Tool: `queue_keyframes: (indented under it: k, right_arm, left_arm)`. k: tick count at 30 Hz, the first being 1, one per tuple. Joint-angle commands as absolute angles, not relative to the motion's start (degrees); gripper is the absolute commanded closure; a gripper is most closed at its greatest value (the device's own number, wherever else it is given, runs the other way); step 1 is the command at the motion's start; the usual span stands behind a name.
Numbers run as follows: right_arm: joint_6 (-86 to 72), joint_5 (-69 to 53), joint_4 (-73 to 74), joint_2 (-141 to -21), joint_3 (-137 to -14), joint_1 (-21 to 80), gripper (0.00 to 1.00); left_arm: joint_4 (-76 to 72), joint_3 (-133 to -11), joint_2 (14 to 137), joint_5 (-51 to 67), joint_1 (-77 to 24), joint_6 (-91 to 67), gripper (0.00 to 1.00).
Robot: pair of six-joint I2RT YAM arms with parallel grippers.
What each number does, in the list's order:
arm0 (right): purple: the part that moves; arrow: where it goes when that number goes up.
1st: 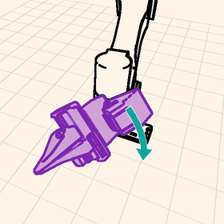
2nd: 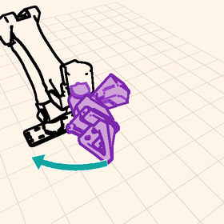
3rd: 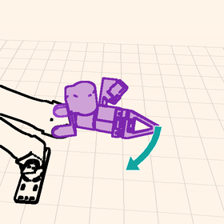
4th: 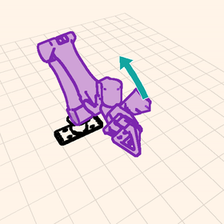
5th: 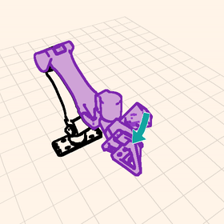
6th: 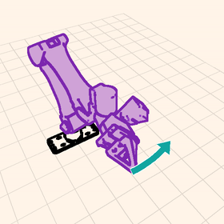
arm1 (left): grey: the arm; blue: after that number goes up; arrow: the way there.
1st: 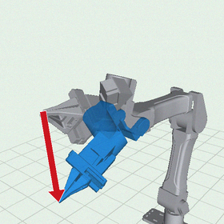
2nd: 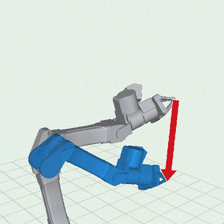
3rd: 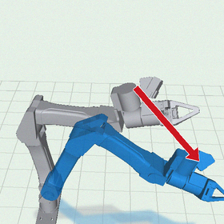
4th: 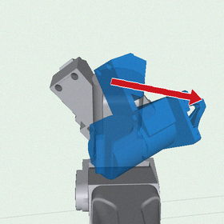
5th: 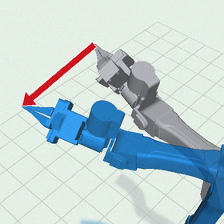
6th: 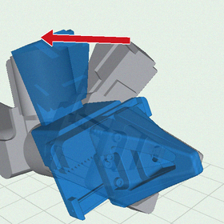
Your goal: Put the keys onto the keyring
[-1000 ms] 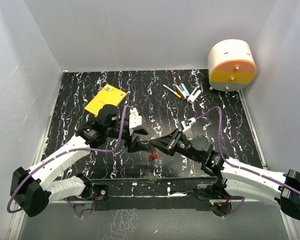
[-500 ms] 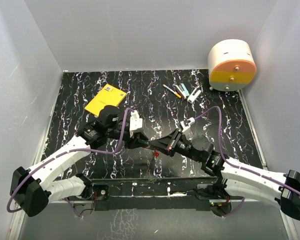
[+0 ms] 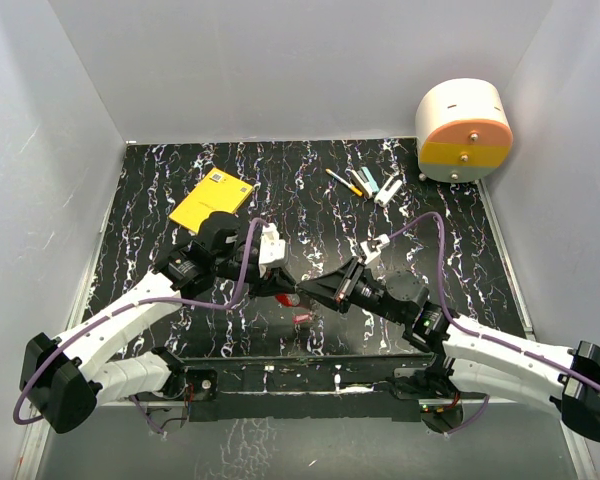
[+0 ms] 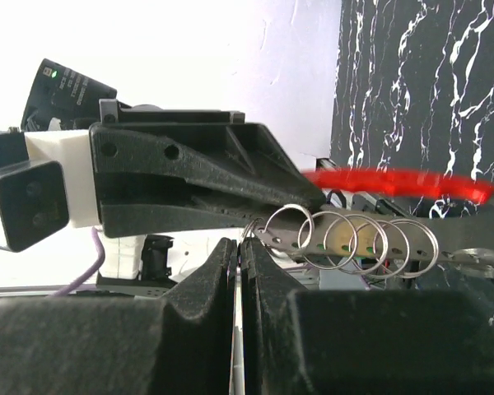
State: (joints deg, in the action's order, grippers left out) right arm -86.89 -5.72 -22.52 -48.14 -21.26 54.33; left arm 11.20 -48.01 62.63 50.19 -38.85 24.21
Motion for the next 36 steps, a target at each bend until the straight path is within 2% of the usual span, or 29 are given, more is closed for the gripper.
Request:
queue_keyframes:
  k: [1,2,3,5,16,24,36]
  right_arm:
    - [-86.57,-5.28,-25.87,-45.0,-23.06,54.88,0.92]
    - [-86.37,-5.05,-25.55,-44.76,-23.17,54.89,0.92]
    - [-86.32,-5.16,-25.42,-44.81,-23.39,54.92,0.92]
    - [-86.24,-5.36,-25.3,-45.18,-23.97,54.91,0.92]
    - [-84.2,-4.19,-23.98,-48.88,-27.79,55.27,0.92]
    - [-84.32,-1.47,-23.83,-50.08,-29.19,55.65,0.92]
    - [-84.37,-0.79,-22.31,-49.19,-28.79,56.07,0.92]
  left_arm:
    - [12.63,-49.93,61.68,50.39,-38.57,24.9,0.7]
    - [13.6,-50.07,61.53,50.63,-38.58,24.92,0.59]
    - [14.5,-50.1,61.37,50.92,-38.58,25.1,0.53]
    - [15.5,-50.06,61.06,51.27,-38.58,25.11,0.46]
    - [11.85,-52.54,62.66,51.02,-39.54,19.13,0.4]
    - [11.51,-51.21,62.12,47.14,-40.47,16.95,0.4]
    - [13.53,-52.69,60.56,38.03,-40.52,20.12,0.61]
